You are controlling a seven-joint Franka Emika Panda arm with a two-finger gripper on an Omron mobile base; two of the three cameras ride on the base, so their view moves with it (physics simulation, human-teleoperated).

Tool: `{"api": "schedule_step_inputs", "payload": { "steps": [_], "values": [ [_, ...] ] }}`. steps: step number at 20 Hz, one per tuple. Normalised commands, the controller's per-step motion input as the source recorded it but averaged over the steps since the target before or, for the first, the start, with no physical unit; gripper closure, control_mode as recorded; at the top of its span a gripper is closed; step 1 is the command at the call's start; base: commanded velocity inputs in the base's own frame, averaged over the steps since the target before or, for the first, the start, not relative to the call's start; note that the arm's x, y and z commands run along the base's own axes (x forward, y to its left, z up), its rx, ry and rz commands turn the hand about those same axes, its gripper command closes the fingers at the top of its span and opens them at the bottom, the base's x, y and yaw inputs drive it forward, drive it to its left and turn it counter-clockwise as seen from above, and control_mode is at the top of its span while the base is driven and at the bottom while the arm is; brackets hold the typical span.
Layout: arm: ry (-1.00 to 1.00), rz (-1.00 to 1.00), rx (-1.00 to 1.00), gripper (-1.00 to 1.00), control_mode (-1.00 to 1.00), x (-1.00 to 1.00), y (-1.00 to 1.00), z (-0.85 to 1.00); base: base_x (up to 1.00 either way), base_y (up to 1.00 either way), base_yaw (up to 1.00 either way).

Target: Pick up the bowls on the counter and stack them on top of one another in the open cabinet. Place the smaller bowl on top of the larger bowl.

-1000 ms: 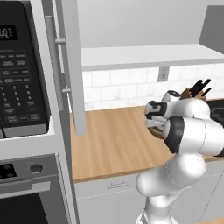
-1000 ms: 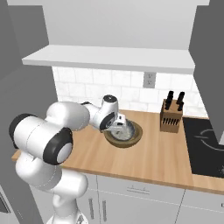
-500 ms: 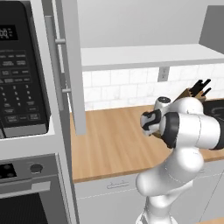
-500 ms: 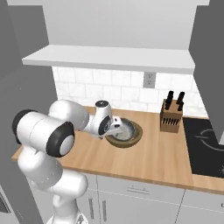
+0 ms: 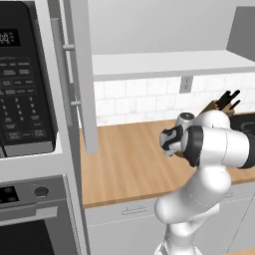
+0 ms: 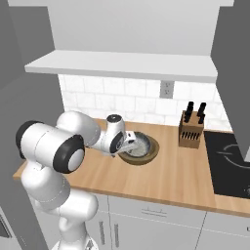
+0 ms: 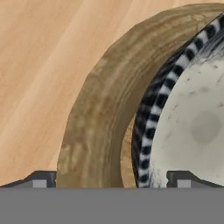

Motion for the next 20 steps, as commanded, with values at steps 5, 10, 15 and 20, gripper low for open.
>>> {"api": "schedule_step_inputs", "payload": {
  "steps": [5, 10, 15, 20],
  "values": [
    [0.0, 0.08, 0.0, 1.0, -1.0, 0.0, -0.19, -0.44, 0.0, 0.0, 0.0],
    [0.0, 0.07, 0.0, 1.0, -1.0, 0.0, -0.1, -0.44, 0.0, 0.0, 0.0],
    [0.0, 0.0, -0.01, 1.0, -1.0, -0.2, 0.05, 0.1, 0.0, 0.0, 0.0],
    [0.0, 0.03, -0.06, 1.0, -1.0, -0.49, 0.19, 0.45, 0.0, 0.0, 0.0]
  ]
}}
